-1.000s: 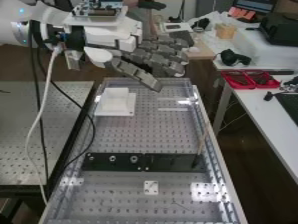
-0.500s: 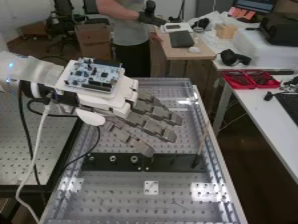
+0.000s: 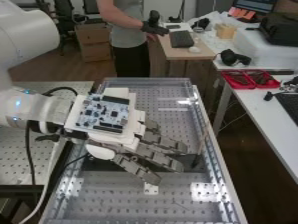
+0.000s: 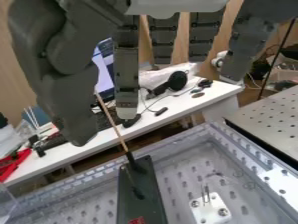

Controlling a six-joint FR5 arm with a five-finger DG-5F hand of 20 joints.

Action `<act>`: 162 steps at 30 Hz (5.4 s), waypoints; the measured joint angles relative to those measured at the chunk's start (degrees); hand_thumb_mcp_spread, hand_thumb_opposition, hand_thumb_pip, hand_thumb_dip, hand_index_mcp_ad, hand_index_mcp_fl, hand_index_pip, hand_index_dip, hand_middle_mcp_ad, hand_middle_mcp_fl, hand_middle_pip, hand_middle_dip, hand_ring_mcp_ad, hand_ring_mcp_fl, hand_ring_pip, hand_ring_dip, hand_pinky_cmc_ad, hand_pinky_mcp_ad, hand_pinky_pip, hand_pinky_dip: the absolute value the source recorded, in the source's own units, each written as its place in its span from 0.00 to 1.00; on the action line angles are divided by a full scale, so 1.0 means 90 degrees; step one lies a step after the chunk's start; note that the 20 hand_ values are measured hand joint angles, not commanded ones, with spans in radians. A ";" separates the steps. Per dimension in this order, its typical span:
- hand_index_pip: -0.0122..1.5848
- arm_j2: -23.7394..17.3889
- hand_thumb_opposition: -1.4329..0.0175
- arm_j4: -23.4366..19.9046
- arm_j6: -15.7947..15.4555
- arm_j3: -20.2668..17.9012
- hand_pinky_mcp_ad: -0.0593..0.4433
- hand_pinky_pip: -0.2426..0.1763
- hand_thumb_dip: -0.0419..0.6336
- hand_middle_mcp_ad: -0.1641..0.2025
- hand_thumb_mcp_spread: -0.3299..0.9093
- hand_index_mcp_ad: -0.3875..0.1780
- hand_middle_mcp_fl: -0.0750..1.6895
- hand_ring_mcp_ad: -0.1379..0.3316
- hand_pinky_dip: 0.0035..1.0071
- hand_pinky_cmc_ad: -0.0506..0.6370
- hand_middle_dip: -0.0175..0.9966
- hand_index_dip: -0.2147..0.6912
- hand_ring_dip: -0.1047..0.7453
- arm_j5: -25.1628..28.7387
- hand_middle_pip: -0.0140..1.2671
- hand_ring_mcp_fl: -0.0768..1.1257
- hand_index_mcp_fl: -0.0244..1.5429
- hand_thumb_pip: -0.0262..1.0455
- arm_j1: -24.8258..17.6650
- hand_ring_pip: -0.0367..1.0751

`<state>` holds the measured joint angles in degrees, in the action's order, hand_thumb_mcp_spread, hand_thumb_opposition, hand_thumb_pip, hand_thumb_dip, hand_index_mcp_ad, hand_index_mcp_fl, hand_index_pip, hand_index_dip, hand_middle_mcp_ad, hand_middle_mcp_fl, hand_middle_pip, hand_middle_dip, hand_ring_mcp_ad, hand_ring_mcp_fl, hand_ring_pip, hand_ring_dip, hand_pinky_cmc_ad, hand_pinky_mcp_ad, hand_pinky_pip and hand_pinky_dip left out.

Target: Grab the paper clip and place it in the clear container

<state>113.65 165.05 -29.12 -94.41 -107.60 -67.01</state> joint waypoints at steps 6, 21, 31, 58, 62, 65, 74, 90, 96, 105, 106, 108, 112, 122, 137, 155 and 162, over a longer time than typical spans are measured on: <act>0.82 0.0380 0.42 -0.0023 -0.0089 0.0274 0.73 0.33 0.41 0.66 0.54 0.53 0.04 0.68 0.41 0.66 0.17 0.31 0.23 -0.0290 0.10 0.06 0.14 0.65 0.0180 0.10; 0.91 0.1098 0.40 -0.0250 -0.0428 0.0769 0.74 0.33 0.46 0.65 0.57 0.50 0.04 0.67 0.35 0.65 0.17 0.38 0.23 -0.0973 0.10 0.06 0.13 0.65 0.0466 0.10; 0.93 0.1345 0.40 -0.0673 -0.0509 0.0854 0.70 0.33 0.46 0.65 0.60 0.48 0.04 0.64 0.32 0.65 0.17 0.38 0.23 -0.1026 0.10 0.06 0.14 0.65 0.0556 0.10; 0.97 0.1737 0.40 -0.1030 -0.0775 0.0843 0.70 0.33 0.47 0.65 0.60 0.47 0.04 0.62 0.32 0.63 0.19 0.38 0.23 -0.0935 0.10 0.06 0.16 0.65 0.0619 0.10; 0.97 0.1762 0.40 -0.1056 -0.0744 0.0858 0.70 0.33 0.48 0.65 0.60 0.47 0.04 0.62 0.31 0.63 0.19 0.38 0.23 -0.1025 0.10 0.06 0.17 0.65 0.0621 0.10; 0.98 0.1785 0.40 -0.1065 -0.0745 0.0887 0.70 0.33 0.49 0.65 0.60 0.47 0.04 0.62 0.30 0.63 0.19 0.38 0.23 -0.1064 0.10 0.06 0.16 0.65 0.0622 0.10; 0.98 0.1907 0.40 -0.0928 -0.0919 0.1045 0.70 0.33 0.49 0.65 0.60 0.47 0.04 0.61 0.29 0.61 0.19 0.38 0.23 -0.1182 0.10 0.06 0.16 0.65 0.0643 0.10; 0.97 0.1992 0.39 -0.0894 -0.1002 0.1121 0.67 0.36 0.51 0.65 0.61 0.44 0.04 0.61 0.30 0.60 0.19 0.37 0.23 -0.1329 0.10 0.06 0.15 0.69 0.0678 0.10; 0.97 0.2015 0.39 -0.0896 -0.1005 0.1137 0.67 0.36 0.50 0.66 0.62 0.44 0.04 0.59 0.30 0.61 0.19 0.36 0.23 -0.1372 0.10 0.06 0.15 0.69 0.0682 0.10; 0.97 0.2054 0.39 -0.0841 -0.1038 0.1164 0.67 0.36 0.50 0.65 0.62 0.44 0.04 0.60 0.30 0.60 0.19 0.36 0.23 -0.1418 0.10 0.06 0.15 0.70 0.0692 0.11; 0.97 0.2056 0.39 -0.0841 -0.1040 0.1166 0.67 0.36 0.50 0.65 0.62 0.44 0.04 0.60 0.30 0.60 0.19 0.36 0.23 -0.1420 0.10 0.06 0.15 0.70 0.0691 0.11; 0.97 0.2064 0.39 -0.0834 -0.1049 0.1168 0.67 0.36 0.50 0.65 0.62 0.44 0.04 0.60 0.30 0.60 0.19 0.36 0.23 -0.1424 0.10 0.06 0.15 0.70 0.0690 0.10; 0.97 0.2080 0.39 -0.0815 -0.1056 0.1168 0.67 0.36 0.50 0.66 0.62 0.44 0.04 0.59 0.30 0.59 0.19 0.36 0.23 -0.1425 0.10 0.06 0.15 0.70 0.0687 0.11; 0.97 0.2086 0.39 -0.0910 -0.1002 0.1134 0.67 0.36 0.50 0.65 0.62 0.44 0.04 0.59 0.30 0.58 0.19 0.34 0.23 -0.1403 0.10 0.06 0.17 0.70 0.0688 0.10; 0.93 0.1933 0.34 -0.1412 -0.0519 0.0877 0.67 0.44 0.51 0.65 0.65 0.42 0.05 0.58 0.23 0.58 0.19 0.32 0.23 -0.1296 0.11 0.06 0.35 0.63 0.0692 0.11; 0.89 0.0010 0.33 -0.3233 0.0647 -0.0781 0.67 0.52 0.51 0.65 0.68 0.42 0.08 0.58 0.19 0.55 0.19 0.30 0.24 -0.0934 0.11 0.07 0.39 0.57 0.0415 0.13; 0.89 -0.0880 0.33 -0.3430 0.0579 -0.1431 0.67 0.52 0.51 0.64 0.68 0.42 0.08 0.58 0.19 0.56 0.19 0.31 0.24 -0.0254 0.11 0.06 0.39 0.58 -0.0342 0.13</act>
<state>105.73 134.19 -23.91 -107.28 -109.89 -70.09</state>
